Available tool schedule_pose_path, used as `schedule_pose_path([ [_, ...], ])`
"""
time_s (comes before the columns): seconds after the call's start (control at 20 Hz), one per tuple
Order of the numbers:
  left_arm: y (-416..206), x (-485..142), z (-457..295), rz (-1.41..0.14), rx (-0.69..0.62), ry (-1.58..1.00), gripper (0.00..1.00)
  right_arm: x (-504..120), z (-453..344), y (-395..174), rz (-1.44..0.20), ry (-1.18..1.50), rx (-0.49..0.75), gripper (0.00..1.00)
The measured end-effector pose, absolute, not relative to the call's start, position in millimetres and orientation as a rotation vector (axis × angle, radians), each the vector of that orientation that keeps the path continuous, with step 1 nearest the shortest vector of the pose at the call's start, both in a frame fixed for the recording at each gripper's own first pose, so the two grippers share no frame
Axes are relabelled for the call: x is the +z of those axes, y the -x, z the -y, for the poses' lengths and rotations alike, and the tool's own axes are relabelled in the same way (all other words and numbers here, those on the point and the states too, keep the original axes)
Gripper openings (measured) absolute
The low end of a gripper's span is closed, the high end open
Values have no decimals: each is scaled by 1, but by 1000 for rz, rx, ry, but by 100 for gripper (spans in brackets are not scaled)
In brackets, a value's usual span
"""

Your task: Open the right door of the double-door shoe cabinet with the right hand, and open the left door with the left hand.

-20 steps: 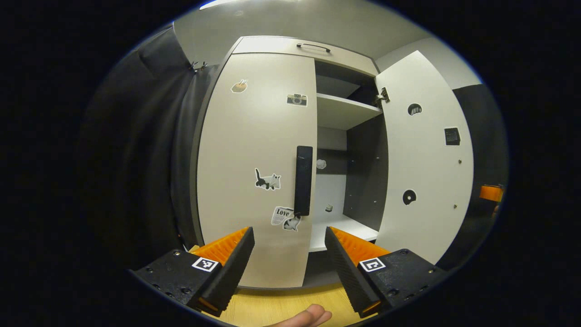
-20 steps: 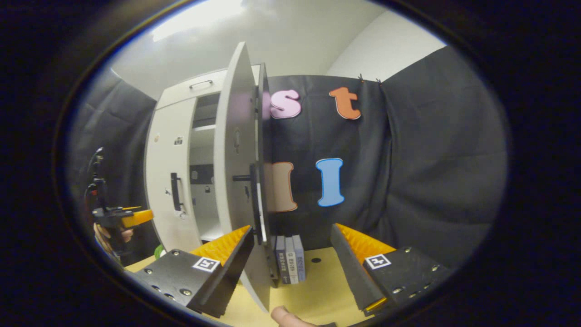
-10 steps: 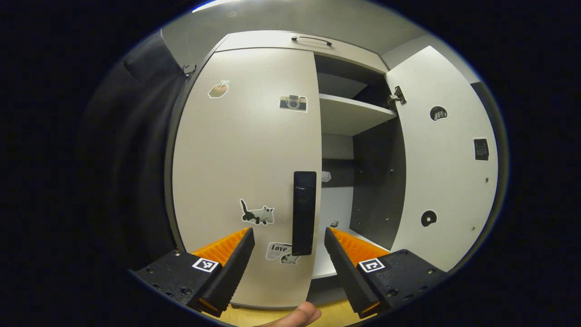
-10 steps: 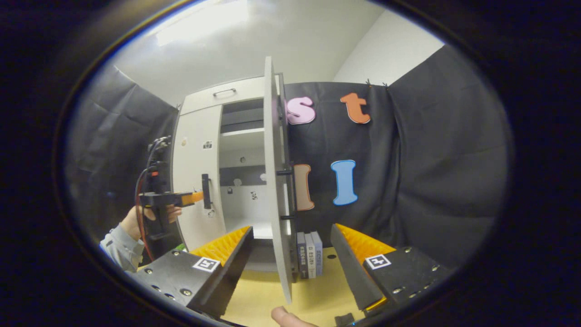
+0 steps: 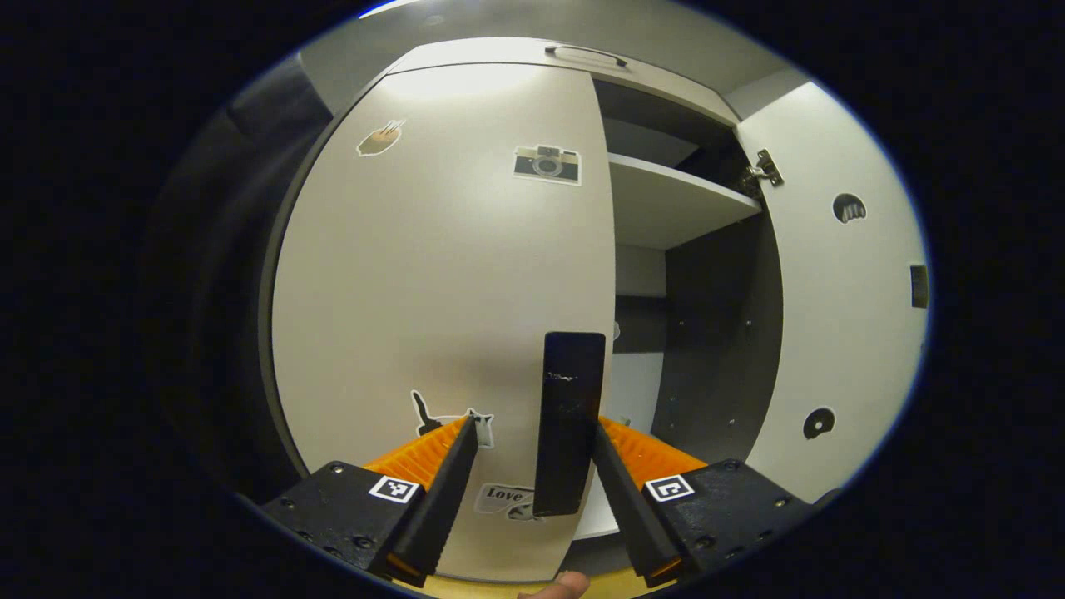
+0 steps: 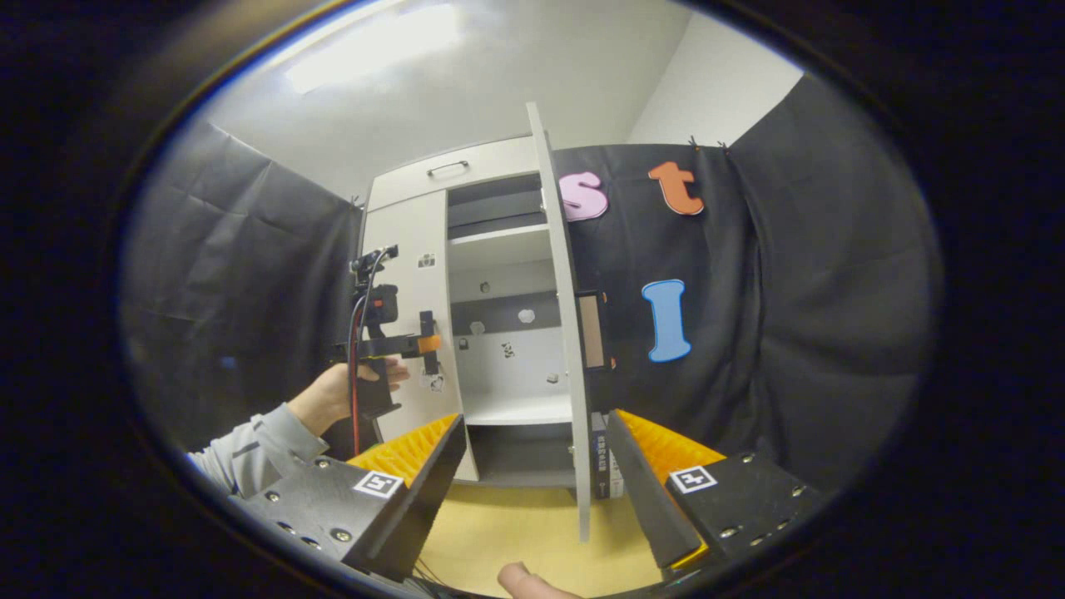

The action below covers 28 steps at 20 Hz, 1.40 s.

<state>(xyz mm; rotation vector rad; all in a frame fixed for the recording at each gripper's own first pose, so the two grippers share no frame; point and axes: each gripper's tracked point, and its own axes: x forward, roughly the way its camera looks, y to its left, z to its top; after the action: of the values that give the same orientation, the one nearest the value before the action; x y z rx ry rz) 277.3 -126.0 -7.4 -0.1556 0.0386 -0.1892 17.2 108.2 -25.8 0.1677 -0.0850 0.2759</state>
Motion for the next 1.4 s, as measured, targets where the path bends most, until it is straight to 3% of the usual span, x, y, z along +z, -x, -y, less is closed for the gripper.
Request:
schedule_pose_path([
  [0.15, -276, -4, 135, -3, -215, 66, 77, -28, -116, -9, 85, -175, 269, 100],
  [0.3, -278, -3, 143, -19, -257, 49, 33, -33, -123, 2, 83, -180, 264, 100],
  [0.7, -268, -9, 138, -101, -231, 60, 23, -43, -137, 17, 84, -147, 235, 100],
  [1.4, -260, -12, 125, -108, -309, 39, 23, -46, -172, 37, 73, -140, 268, 100],
])
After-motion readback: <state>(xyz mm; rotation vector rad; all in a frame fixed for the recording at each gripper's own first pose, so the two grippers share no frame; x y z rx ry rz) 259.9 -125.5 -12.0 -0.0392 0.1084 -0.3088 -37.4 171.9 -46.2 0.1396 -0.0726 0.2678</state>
